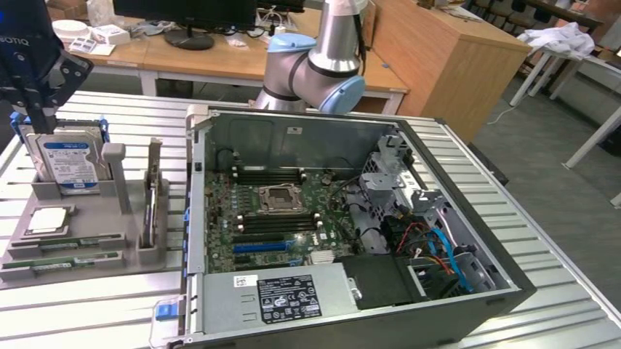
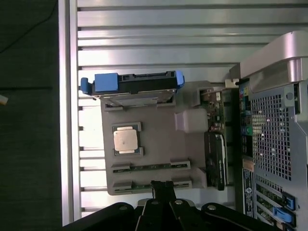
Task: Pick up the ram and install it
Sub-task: 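Reach for the ram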
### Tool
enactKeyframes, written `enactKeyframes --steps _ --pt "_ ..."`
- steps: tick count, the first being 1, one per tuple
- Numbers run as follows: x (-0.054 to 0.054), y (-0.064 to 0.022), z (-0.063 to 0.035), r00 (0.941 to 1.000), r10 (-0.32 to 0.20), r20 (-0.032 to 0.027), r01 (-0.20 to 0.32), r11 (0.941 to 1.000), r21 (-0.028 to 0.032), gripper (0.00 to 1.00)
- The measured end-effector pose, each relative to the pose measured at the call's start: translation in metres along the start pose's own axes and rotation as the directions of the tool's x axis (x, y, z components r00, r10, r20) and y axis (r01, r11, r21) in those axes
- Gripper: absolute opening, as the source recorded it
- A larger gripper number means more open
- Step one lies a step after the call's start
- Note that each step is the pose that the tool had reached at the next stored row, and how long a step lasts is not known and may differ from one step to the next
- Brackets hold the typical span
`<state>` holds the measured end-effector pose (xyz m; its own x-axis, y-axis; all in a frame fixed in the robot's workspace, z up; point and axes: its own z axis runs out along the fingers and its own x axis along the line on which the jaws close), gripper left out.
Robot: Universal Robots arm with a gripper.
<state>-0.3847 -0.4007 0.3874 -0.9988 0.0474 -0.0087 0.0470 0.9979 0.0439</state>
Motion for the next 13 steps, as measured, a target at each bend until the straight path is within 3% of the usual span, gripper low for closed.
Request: enactKeyframes --steps 13 --pt "-0.001 -0.0227 -0.001 1.0 -0.004 -0.0002 0.004 1.0 0.0001 0.11"
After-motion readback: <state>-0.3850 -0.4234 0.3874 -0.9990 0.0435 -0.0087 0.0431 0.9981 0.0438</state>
